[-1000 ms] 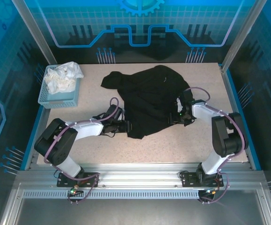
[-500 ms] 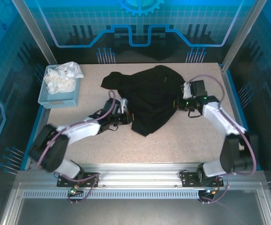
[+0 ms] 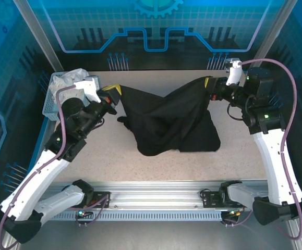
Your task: Fold the inside-out t-shirt
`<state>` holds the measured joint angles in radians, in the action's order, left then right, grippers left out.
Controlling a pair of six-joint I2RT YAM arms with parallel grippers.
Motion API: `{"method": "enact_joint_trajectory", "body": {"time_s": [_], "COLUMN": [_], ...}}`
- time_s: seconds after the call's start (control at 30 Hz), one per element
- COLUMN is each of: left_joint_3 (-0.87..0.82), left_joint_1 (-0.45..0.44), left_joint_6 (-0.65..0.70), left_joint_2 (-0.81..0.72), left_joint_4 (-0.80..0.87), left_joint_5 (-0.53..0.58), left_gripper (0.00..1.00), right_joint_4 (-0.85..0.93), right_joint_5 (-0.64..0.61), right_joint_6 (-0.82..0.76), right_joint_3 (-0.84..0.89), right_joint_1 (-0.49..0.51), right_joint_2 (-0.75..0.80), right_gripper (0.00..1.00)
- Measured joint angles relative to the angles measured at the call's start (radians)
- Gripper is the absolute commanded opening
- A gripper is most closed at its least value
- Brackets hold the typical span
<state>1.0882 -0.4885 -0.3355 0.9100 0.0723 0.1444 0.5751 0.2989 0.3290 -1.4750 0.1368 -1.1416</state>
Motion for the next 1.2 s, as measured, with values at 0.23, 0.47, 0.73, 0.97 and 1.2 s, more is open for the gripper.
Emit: {"method": "enact_joint_trajectory", "body": {"time_s": [0.23, 0.47, 0.73, 0.97, 1.2], "left_joint_3": [-0.022, -0.082, -0.144, -0.160, -0.160], "left_joint_1": [0.056, 0.088, 0.089, 0.089, 0.093], "left_joint_6": [0.023, -0.002, -0.025, -0.024, -0.024], "left_joint_2": [0.159, 0.299, 0.309, 0.308, 0.303], "left_joint_4": [0.033, 0.073, 0.078, 0.081, 0.081], "left_joint_5": [0.023, -0.035, -0.089, -0.101, -0.101], "left_gripper": [0.00, 0.00, 0.00, 0.00, 0.00], "right_joint_4": [0.004, 0.035, -0.013, -0.038, -0.033], "right_joint_5": [-0.078, -0.182, -0.222, -0.301, -0.405], "right_joint_6": [-0.018, -0.067, -0.088, -0.123, -0.148], "right_joint_3": [0.000, -0.008, 0.287, 0.284, 0.212], "right_joint_1": [-0.003, -0.011, 0.152, 0.314, 0.381], "right_joint_2": [-0.264, -0.575, -0.419, -0.546, -0.751], "right_gripper": [0.11, 0.42, 0.48, 0.50, 0.47]}}
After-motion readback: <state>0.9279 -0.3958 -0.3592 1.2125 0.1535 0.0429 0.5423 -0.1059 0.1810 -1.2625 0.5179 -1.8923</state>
